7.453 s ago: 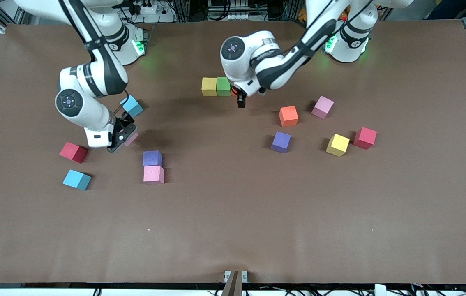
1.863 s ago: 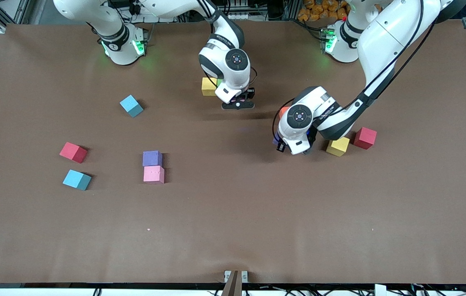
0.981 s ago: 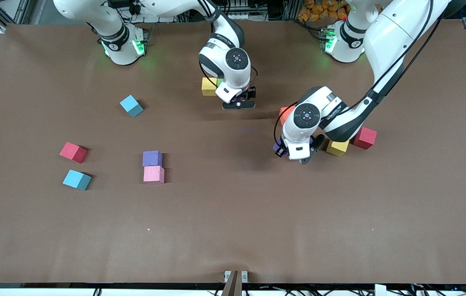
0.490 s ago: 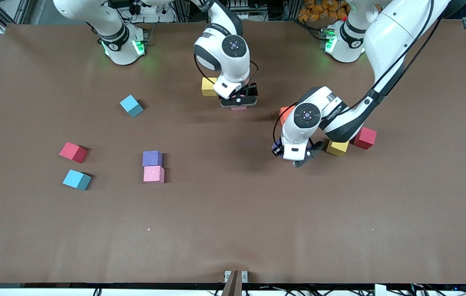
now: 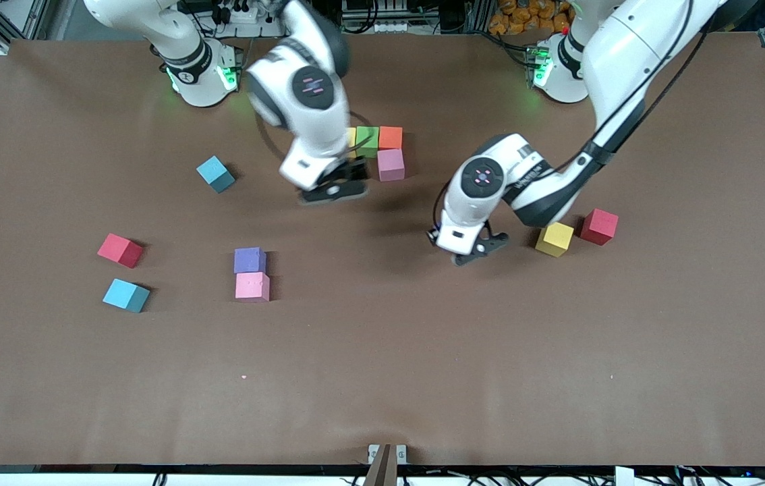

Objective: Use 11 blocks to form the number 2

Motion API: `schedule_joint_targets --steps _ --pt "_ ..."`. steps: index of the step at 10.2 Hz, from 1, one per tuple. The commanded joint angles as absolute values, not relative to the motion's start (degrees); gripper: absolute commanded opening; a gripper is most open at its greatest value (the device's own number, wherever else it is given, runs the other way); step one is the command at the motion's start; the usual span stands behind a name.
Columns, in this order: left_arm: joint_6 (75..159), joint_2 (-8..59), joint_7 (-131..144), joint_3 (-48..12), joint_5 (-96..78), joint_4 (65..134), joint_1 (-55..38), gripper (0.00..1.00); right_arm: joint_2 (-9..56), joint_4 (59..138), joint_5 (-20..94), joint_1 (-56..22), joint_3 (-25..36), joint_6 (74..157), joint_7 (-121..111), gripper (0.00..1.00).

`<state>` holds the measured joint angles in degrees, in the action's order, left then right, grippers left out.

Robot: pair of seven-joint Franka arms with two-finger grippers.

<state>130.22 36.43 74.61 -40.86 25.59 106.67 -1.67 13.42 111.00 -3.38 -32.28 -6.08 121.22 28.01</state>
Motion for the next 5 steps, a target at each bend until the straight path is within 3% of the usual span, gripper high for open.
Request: schedule_joint_targets --steps 1,5 --pt "129.90 38.31 73.04 -40.34 30.82 103.20 -7.63 0.30 11.69 113.82 -4.66 -25.07 -7.12 122.08 20.86 1.00" --pt "129.90 41.48 72.16 -39.99 33.05 101.25 -15.36 0.31 12.66 116.63 -5.36 -16.27 -6.77 130.15 15.47 1.00"
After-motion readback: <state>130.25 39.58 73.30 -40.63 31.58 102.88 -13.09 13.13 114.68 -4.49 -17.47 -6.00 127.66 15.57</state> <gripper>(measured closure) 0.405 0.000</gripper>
